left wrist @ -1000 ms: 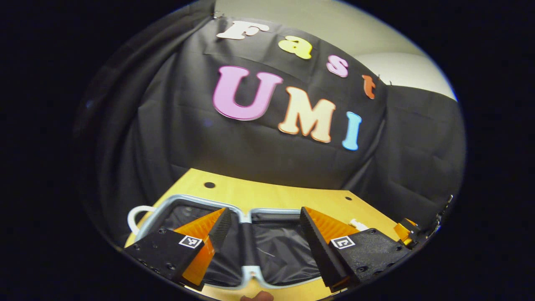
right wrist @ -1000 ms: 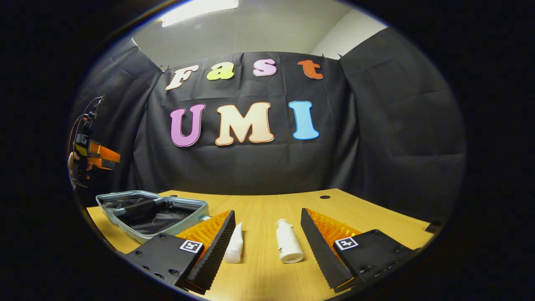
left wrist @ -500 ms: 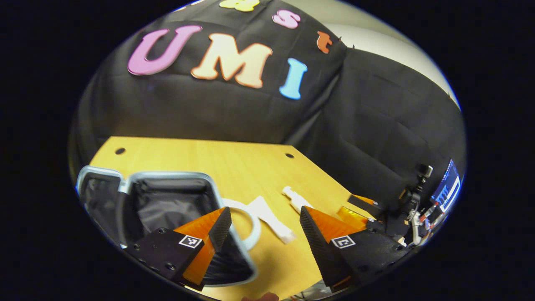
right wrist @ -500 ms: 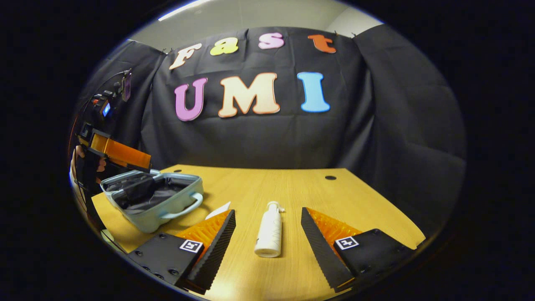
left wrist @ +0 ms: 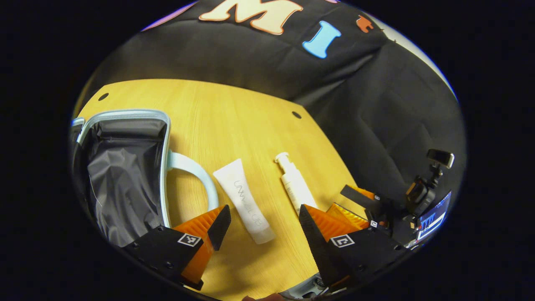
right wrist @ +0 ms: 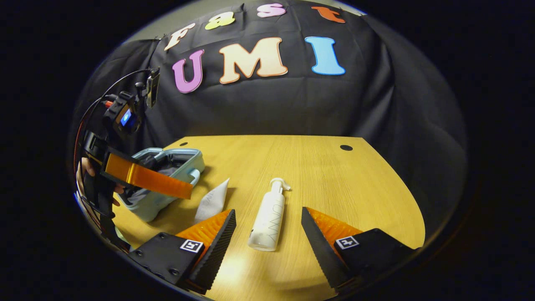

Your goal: First open the suitcase, pack the skin care products into it, and then close the suitcase.

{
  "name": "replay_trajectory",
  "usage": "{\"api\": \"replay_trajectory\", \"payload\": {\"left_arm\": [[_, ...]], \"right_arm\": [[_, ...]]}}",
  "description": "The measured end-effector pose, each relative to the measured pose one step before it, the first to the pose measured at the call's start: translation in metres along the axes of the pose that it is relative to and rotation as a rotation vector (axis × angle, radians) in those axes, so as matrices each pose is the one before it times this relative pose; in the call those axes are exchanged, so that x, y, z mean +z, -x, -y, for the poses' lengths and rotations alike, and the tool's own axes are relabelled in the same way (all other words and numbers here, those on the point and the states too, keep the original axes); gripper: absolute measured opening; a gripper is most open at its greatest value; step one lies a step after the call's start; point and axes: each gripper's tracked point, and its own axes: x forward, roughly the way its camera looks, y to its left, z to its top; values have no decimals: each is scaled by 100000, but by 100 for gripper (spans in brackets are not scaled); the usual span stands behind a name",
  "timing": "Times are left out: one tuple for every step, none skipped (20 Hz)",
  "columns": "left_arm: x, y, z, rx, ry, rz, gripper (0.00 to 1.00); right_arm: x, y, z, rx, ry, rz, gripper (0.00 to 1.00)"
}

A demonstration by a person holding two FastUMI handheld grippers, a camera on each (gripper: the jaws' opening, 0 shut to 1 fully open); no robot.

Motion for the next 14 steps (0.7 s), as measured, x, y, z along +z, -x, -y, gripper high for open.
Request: {"api": "replay_trajectory", "payload": {"left_arm": [[-216,-438,-373,2900,2526,-1775,96],[-230,-698,196,1808,1701,-1974,96],[-115,-567,11,1833,713,-1076,95],[-95,-699,-212,2055,132,-882,95],[16,-188,-174,2101,420,-747,95],[-26,-294,61,1585,542,-1232,95],[69,-391,-32,1426,458,-603,95],[-25,-366,-148,1166,-246,-658,94],[50,-221,-144,1059,-22,-538,93],[-106,-328,-176,1183,25,-936,92],[-77,-344,-118,659,311,-1550,90],[-195,-369,-159,466,486,-1569,88],[-20,-376,-17,415,318,-1124,88],[-99,-295,82,455,76,-732,88]], "right_arm": [[-240,-361,-159,782,-367,-2546,99],[-267,-371,-90,785,-518,-2819,96],[-488,-256,114,-241,54,-3009,99],[-331,-372,151,-526,869,-2549,98],[-396,-420,-48,-663,788,-2785,99],[-333,-385,14,-470,726,-2609,99],[-495,-324,63,-881,277,-2302,99],[-267,-285,45,-389,247,-1539,95],[-275,-299,60,-376,-21,-1303,99],[-62,-254,-30,-327,-536,-1039,99],[-103,-187,-72,114,-517,-1270,99],[-109,-261,-23,232,-579,-1554,99],[-56,-487,57,-79,-655,-1723,99],[-159,-510,89,-44,-188,-2248,96]]}}
